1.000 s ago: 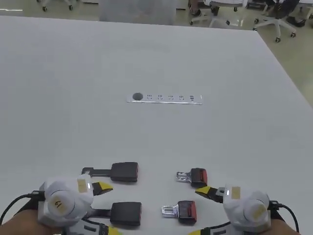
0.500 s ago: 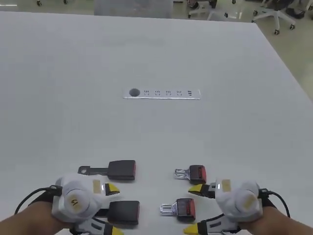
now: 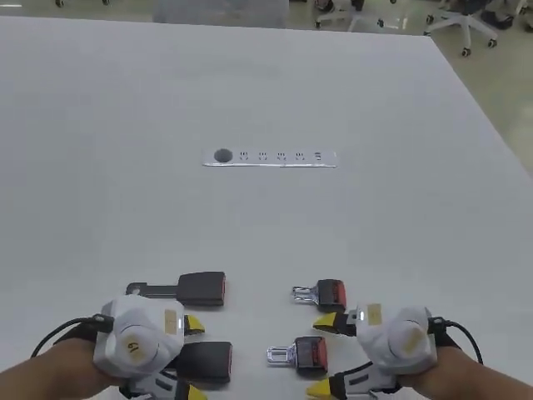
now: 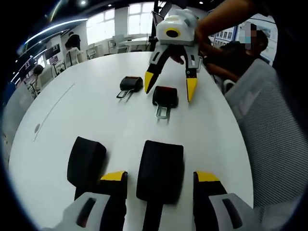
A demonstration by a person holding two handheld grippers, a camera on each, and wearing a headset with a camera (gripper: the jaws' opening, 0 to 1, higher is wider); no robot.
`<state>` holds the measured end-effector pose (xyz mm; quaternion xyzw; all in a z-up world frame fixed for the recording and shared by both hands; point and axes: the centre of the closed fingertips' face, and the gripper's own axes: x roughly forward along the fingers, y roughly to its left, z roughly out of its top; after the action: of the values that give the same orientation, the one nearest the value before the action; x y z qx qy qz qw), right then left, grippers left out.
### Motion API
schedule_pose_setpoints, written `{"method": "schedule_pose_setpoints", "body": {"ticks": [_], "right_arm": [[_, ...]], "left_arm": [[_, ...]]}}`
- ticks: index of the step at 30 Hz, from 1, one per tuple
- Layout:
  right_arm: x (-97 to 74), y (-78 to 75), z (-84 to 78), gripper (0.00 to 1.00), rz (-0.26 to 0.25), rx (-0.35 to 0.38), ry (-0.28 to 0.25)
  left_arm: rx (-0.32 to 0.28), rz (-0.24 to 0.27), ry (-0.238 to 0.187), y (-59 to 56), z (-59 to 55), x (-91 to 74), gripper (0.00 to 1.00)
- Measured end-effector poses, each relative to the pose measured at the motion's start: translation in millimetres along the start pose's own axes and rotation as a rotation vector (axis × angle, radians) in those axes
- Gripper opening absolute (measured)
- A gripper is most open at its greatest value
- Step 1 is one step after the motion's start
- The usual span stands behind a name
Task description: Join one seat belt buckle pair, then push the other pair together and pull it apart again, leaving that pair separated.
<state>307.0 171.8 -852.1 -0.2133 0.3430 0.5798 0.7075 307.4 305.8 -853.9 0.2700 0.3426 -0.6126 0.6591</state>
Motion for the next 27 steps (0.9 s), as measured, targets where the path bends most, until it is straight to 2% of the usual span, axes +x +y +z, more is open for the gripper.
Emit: {"method": "schedule_pose_setpoints", "body": {"ticks": [10,14,18,27], "right_arm": [[0.8,0.1,-2.8,0.55,0.006,-0.008,0.016],[0.6,0.4,-3.7,0.54,0.01,-0.01,0.021],[-0.1,1.3,-5.9,0.5,0.016,-0.017,0.034],[2.0,-2.2,-7.9,0.44,0.009,-0.032,0.048]], "left_arm": [[0.02,-0.017,0.013,-0.3,-5.7,-1.2,0.51],[0.025,-0.015,0.005,1.8,-6.9,-2.3,0.47],[0.04,-0.012,0.006,4.3,-6.0,-1.6,0.38],[0.065,-0.043,-0.006,2.3,-4.4,-1.0,0.35]]}}
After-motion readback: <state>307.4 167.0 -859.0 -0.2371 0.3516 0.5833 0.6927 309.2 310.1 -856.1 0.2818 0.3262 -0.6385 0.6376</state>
